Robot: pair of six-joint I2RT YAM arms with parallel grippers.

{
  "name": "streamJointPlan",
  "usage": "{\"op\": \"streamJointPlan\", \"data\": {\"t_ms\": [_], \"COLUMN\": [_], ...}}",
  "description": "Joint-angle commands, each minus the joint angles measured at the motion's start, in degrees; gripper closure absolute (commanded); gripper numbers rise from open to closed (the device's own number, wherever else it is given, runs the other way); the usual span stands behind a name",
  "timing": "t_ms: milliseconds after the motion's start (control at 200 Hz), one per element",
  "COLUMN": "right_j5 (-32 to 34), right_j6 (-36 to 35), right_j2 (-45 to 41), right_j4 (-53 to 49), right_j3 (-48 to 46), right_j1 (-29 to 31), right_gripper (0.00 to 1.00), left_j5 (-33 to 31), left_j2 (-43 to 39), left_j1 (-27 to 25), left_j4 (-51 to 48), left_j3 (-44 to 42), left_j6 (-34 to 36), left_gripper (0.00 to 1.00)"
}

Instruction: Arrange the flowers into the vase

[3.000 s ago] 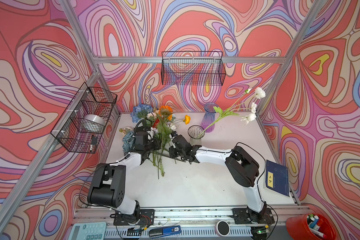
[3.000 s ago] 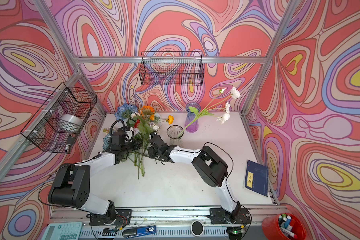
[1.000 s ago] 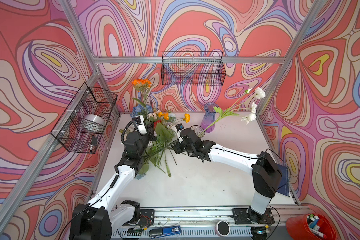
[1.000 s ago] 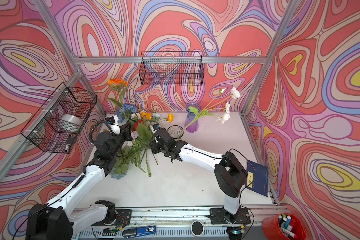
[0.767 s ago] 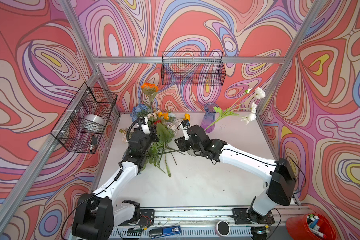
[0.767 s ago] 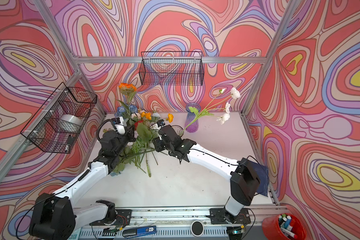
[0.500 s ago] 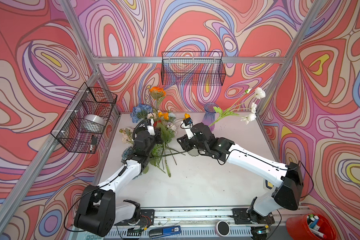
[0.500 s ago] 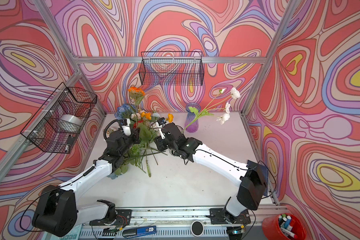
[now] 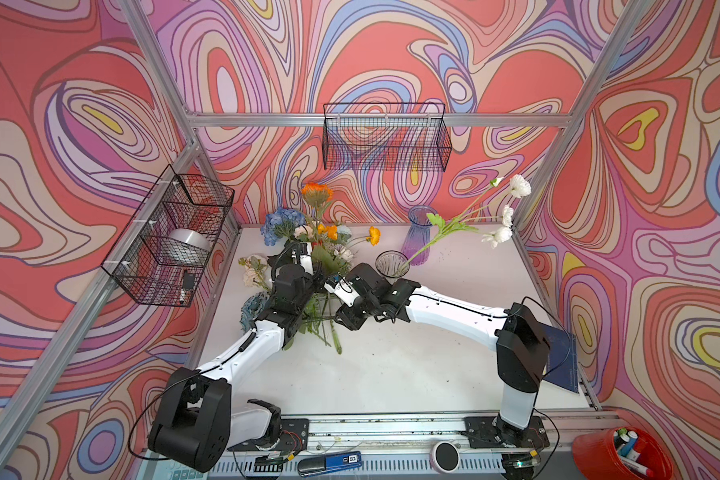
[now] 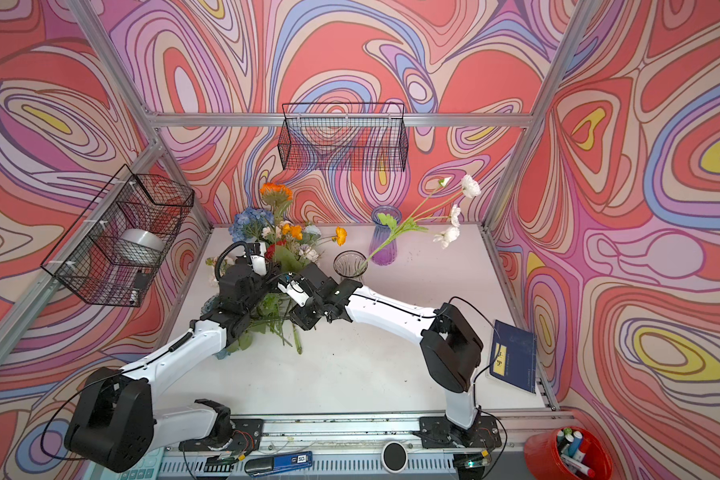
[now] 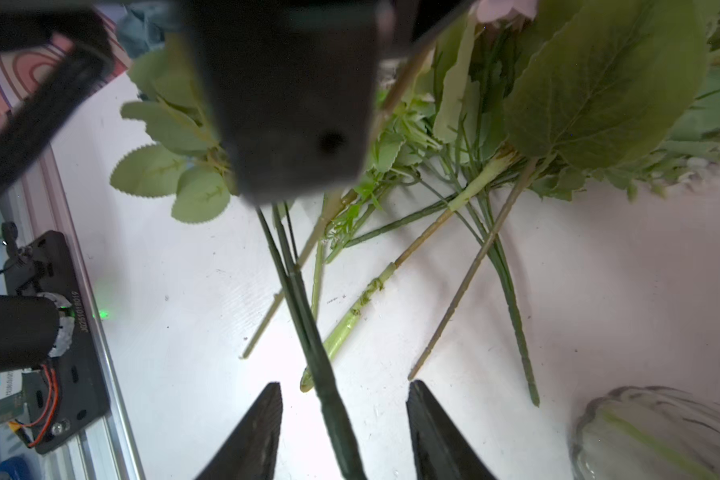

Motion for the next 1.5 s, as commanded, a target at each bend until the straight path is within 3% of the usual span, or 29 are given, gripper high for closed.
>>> {"op": "streamJointPlan", "data": {"t_ms": [0,356,441,586,776,1227,1497], "right_j5": [0.19,-3.67,-3.58,-4.13,-3.41,-2.35,-0.3], "right_j6": [-4.36,-0.44,0.37,1.31,1.86,5.25,6.88], "right_j2": [2.76,1.14,0.5,-0.29,-0.2,4.8,4.95], "right_j4": [-2.88,2.7,4.44,7.27,11.42,17.85,20.63], "right_j3": [1.43,-6.77,-8.63,-10.45,-13.42,-16.19,-17.6], "right_j1": [0.55,0.62,0.58,0.56,0.55,0.64,0.55], "right_gripper": [0.49,0.63,0.73,1.0,1.0,1.0,1.0], "left_j5": [2.4,-5.2,-5.4,-5.48,-7.04,-9.23,-8.61], "left_j2": [-0.9,-0.99,-0.99,-0.91,-0.63,0.08,-0.34], "left_j1": [-2.03,-2.11,-2.06,-2.1,-2.08,-2.02,-2.0], "left_j4": [1.94,1.9,1.81,1.98,2.49,-0.76,1.18], "left_j3": [0.28,-0.33,-0.25,-0.06,1.6,14.7,12.69], "left_j6": [1.55,-1.03,-1.02,-1.16,0.05,5.42,7.77], "left_gripper": [1.0,1.0,1.0,1.0,1.0,1.0,1.0]}}
